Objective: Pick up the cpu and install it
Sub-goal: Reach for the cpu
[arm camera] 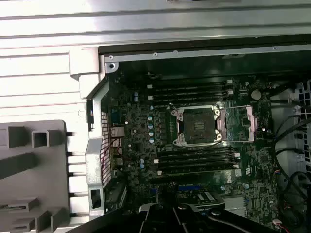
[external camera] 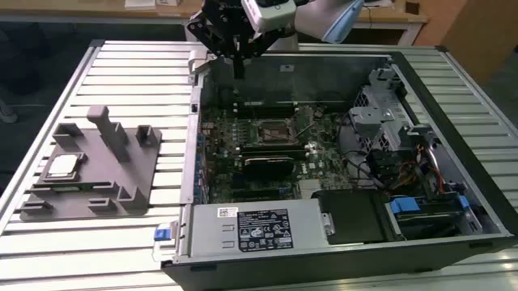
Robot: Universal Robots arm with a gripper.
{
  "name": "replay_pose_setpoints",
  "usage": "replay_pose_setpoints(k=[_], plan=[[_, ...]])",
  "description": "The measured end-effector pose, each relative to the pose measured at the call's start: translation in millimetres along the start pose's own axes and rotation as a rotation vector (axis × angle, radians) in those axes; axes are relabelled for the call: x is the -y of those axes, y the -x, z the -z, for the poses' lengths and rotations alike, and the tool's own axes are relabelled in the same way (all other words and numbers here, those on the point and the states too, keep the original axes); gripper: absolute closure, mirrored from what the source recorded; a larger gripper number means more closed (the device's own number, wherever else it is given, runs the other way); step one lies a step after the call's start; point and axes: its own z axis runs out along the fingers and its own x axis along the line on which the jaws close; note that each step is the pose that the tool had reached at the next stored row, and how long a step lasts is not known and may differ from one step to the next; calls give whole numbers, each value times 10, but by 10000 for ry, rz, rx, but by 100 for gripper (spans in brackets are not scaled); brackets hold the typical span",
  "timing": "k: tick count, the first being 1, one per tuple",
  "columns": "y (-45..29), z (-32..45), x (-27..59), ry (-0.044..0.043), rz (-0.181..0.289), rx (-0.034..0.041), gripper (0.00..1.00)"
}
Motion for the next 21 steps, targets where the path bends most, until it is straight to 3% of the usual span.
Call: replay_pose_setpoints(k=[10,21], plan=[[-12,1,1,0,-1,-1,89],[-126,3,9,1,0,0,89]])
